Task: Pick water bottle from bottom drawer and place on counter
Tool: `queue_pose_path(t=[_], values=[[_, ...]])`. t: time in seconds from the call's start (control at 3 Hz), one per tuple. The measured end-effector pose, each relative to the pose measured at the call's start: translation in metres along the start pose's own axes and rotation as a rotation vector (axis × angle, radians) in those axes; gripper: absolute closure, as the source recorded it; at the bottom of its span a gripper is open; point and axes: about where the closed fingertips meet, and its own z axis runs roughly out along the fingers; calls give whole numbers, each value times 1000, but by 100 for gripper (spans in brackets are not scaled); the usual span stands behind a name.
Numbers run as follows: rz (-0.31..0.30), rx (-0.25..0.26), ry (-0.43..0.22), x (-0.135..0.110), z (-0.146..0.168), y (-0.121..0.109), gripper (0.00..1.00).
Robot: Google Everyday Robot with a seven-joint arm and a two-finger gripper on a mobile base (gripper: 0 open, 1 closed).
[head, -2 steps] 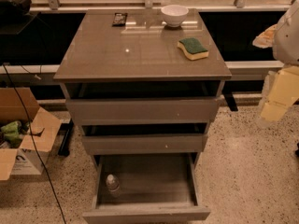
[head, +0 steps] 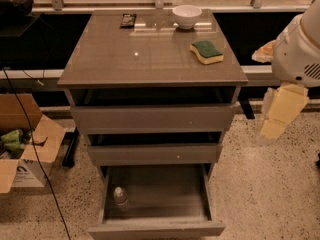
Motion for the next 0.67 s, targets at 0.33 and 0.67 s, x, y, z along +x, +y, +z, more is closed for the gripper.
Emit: queue_pose_path(t=[0.33,0.67], values=[[-11,-45,-102,-6,33,8,0],[1,-78,-253,-10,69,13,0]])
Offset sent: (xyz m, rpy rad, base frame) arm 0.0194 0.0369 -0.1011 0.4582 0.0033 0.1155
